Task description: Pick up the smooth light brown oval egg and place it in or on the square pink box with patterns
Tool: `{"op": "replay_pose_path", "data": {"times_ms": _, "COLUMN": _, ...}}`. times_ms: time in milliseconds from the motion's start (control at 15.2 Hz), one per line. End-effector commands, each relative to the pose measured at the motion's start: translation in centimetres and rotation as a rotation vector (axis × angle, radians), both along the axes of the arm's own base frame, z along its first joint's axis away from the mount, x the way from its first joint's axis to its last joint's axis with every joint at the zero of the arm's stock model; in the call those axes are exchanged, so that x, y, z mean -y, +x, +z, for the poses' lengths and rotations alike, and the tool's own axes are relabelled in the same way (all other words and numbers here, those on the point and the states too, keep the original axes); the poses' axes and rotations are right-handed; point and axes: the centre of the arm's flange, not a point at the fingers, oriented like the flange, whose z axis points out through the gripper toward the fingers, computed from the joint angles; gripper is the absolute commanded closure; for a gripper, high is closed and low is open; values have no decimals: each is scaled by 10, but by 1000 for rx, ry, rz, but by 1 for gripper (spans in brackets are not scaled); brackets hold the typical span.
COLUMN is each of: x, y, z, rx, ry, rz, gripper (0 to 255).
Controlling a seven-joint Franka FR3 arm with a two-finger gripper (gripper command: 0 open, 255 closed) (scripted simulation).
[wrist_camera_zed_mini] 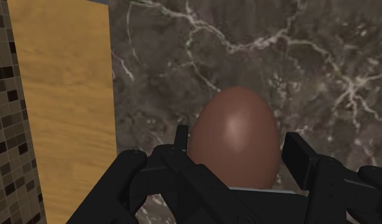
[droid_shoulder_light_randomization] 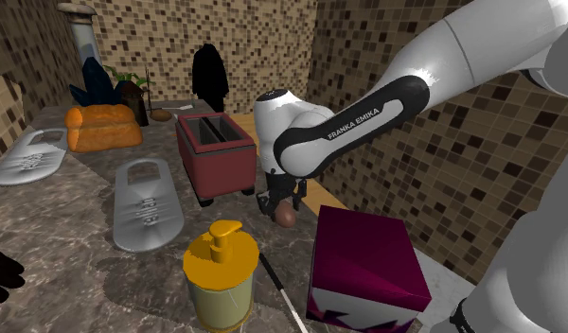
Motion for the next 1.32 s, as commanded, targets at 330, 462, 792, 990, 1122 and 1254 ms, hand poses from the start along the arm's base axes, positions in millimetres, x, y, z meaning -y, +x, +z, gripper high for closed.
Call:
{"op": "replay_pose_path", "data": {"times_ms": 330, "x": 0, "y": 0, "z": 16, "rx": 0, "ry": 0, "rz": 0, "gripper": 255}}
{"op": "replay_pose_path", "data": {"times_ms": 462, "x": 0, "y": 0, "z": 26, "rx": 0, "ry": 0, "rz": 0, "gripper": 255}}
{"op": "replay_pose_path", "data": {"times_ms": 792, "x": 0, "y": 0, "z": 53, "rx": 0, "ry": 0, "rz": 0, "gripper": 255}}
{"op": "replay_pose_path", "data": {"times_ms": 990, "x": 0, "y": 0, "z": 68, "rx": 0, "ry": 0, "rz": 0, "gripper": 255}}
{"op": "replay_pose_path", "data": {"times_ms": 1122, "x": 0, "y": 0, "z": 79, "rx": 0, "ry": 0, "rz": 0, "gripper": 255}}
{"op": "replay_pose_path", "data": {"times_ms": 1254, "x": 0, "y": 0, "z": 90, "rx": 0, "ry": 0, "rz": 0, "gripper": 255}}
